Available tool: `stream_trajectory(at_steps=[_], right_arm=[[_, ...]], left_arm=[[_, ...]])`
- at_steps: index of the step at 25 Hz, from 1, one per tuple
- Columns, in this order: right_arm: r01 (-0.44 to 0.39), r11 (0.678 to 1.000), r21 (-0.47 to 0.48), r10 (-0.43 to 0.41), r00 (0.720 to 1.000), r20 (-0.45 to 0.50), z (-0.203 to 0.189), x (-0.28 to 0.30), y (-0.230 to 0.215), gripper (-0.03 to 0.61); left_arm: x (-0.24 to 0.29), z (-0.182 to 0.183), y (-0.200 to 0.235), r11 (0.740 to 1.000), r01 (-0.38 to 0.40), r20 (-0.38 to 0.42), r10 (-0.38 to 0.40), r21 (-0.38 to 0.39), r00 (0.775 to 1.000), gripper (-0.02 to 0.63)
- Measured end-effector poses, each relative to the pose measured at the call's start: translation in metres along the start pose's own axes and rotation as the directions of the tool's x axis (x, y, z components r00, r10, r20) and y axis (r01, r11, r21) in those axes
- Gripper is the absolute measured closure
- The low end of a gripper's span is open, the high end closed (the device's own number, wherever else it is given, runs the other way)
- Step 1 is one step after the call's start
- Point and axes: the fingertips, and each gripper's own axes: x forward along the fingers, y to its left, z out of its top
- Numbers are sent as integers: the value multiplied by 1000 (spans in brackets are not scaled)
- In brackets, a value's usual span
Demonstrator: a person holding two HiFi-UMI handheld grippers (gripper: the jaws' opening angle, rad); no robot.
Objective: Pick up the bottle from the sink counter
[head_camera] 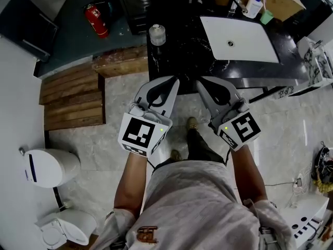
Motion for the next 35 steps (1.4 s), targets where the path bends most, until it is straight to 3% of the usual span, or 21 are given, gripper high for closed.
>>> stream_trajectory(at_steps=[25, 35], right_arm=[[-149, 989, 23, 149, 989, 4, -28, 120, -154, 578], [-241, 969, 59, 241, 971, 10, -34, 146, -175, 577]], left_arm=[[150, -7, 115, 987, -157, -42, 158, 25, 987, 612], [180, -2, 143, 969, -245, -66, 247, 36, 967, 612]])
